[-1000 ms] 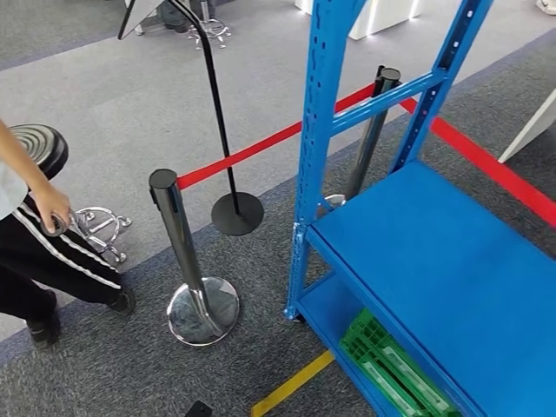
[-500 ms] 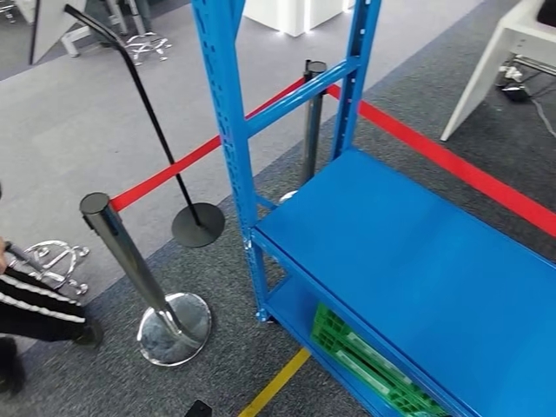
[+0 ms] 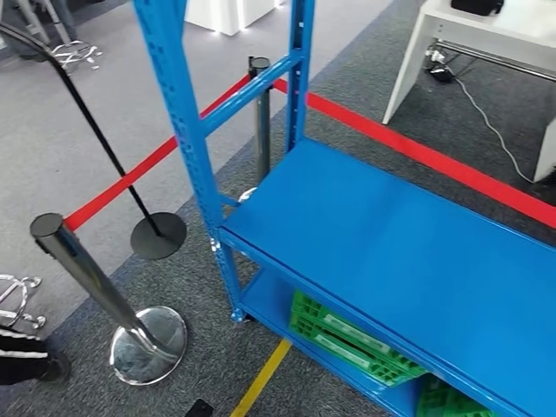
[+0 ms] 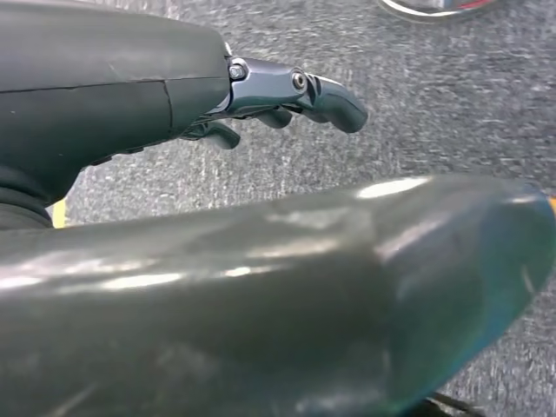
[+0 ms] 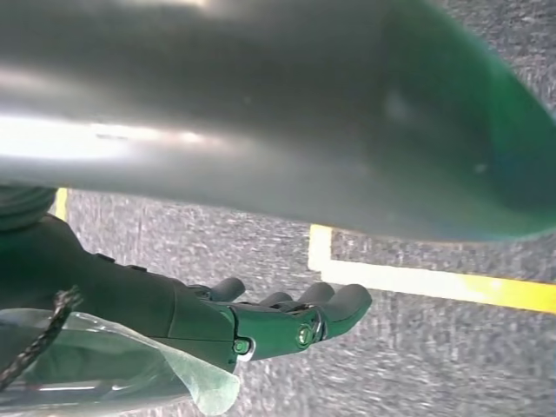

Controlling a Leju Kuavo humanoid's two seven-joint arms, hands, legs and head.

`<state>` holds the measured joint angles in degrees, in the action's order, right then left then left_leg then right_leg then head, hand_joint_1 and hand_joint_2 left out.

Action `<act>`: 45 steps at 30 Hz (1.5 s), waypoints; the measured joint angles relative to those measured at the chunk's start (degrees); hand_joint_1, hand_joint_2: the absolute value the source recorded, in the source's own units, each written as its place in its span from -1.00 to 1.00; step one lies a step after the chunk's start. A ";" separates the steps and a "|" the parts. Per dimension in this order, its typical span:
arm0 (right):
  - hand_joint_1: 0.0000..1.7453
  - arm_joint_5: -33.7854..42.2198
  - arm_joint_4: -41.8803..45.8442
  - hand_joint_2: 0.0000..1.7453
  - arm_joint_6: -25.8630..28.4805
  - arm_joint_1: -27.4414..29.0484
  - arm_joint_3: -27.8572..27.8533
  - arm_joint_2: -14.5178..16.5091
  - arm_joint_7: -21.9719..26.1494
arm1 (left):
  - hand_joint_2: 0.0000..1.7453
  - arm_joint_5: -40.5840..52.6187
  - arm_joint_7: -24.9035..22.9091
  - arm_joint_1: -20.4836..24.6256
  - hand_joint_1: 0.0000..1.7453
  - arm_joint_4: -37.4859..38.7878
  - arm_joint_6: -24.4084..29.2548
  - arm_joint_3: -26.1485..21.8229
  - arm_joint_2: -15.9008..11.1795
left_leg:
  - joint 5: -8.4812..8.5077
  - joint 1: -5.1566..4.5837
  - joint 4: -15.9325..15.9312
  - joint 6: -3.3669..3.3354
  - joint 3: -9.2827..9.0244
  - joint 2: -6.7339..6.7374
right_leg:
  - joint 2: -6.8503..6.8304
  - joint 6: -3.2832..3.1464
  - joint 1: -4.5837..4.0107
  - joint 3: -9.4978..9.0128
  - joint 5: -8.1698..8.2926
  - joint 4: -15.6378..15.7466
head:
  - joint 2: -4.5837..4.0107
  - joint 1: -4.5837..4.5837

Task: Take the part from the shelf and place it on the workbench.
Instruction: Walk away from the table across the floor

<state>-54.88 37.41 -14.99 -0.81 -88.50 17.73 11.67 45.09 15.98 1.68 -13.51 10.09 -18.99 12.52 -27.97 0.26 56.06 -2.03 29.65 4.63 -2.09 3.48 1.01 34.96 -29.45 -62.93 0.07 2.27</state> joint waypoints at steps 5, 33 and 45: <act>-1.00 -0.02 -0.10 -1.00 0.11 -0.08 -0.03 -0.01 0.05 | -1.00 0.00 0.02 0.15 -1.00 0.00 0.01 -0.01 -0.05 | -0.65 -0.27 0.43 1.70 -0.64 2.10 | -0.79 -2.17 -0.30 -3.70 1.74 6.39 | 0.00 -0.28; -1.00 -0.03 -0.59 -1.00 0.20 -0.32 0.01 -0.27 0.24 | -1.00 -0.09 0.20 0.03 -1.00 0.02 -0.26 -0.45 0.01 | -0.47 -0.15 0.07 1.10 -0.85 1.17 | -2.21 -0.61 0.31 -3.30 1.90 5.75 | 0.00 -0.03; -1.00 -2.15 -0.63 -1.00 3.23 -0.20 0.02 -0.29 0.90 | -1.00 0.02 -0.49 0.01 -1.00 0.02 2.05 -0.87 -0.06 | -4.45 0.14 11.97 1.60 4.41 -4.22 | 4.08 -3.85 -0.36 -3.18 2.34 5.90 | 0.00 -0.72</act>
<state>-57.03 36.78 -11.76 -1.02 -88.48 17.44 12.57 45.11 15.49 1.68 -13.49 12.14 -19.87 12.46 -32.43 0.41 68.03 -0.43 34.06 0.41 1.98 -0.37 0.65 31.78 -27.11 -57.03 0.07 1.55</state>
